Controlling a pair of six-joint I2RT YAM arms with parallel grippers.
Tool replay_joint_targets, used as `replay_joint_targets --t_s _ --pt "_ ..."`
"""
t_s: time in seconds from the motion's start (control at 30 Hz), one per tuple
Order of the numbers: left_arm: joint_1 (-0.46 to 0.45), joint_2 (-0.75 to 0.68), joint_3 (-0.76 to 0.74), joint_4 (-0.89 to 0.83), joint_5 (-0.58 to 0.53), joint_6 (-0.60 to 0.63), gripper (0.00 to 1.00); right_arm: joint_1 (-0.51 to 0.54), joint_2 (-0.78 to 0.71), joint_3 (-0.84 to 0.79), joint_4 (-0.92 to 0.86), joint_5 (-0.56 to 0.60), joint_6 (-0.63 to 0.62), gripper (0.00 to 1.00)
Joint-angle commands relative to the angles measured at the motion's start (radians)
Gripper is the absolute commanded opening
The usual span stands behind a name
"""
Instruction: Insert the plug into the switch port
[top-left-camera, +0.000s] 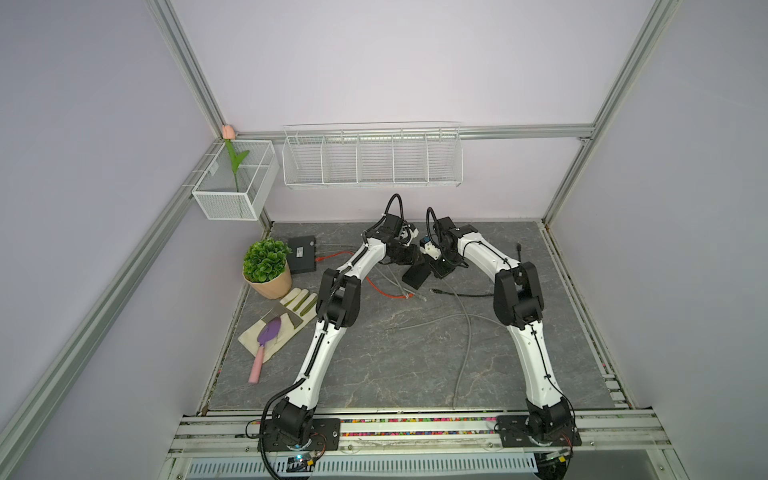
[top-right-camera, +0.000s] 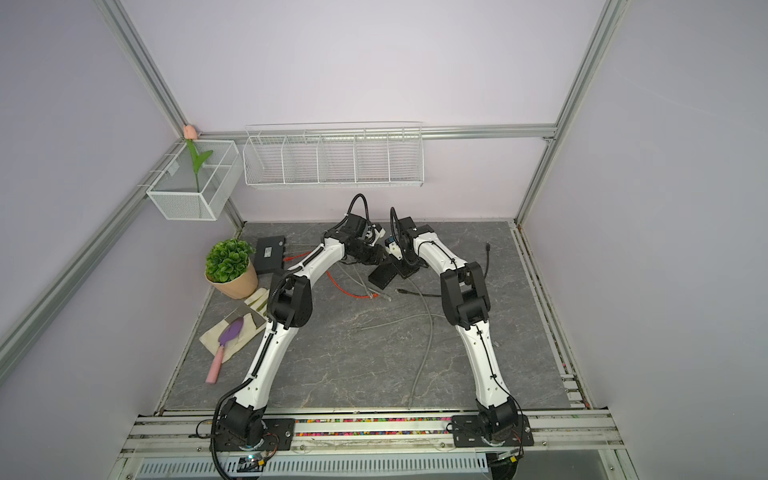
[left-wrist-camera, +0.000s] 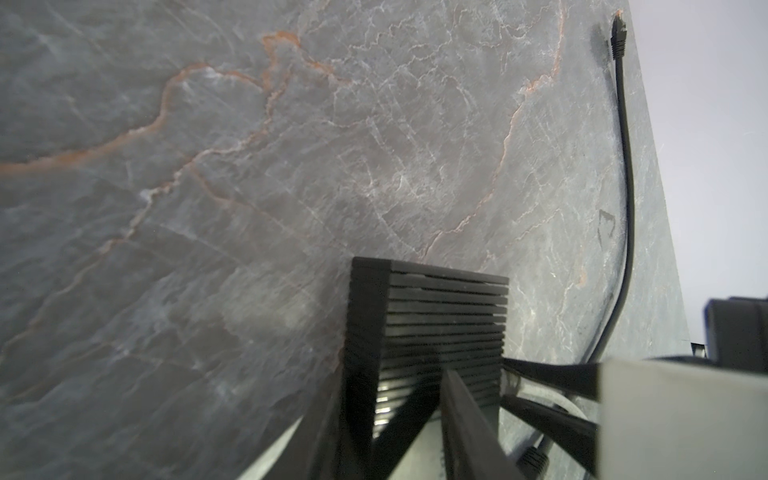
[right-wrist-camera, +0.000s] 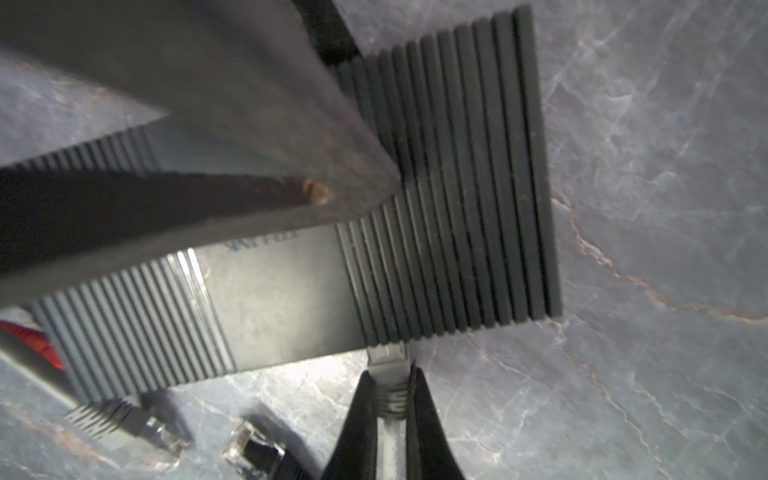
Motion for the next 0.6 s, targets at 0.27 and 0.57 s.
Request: replay_joint_targets --t_s 0.27,0.57 --pt "-0.239 0.121 -0.050 -0.257 0.244 0.051 0.37 0.059 0.094 0.119 0.519 -0.145 -0.010 0.07" --pt "-0.180 0.113 -0.056 -0.279 0.223 0.065 0.36 0.046 0.029 0.029 0.507 -0.160 0.001 0.22"
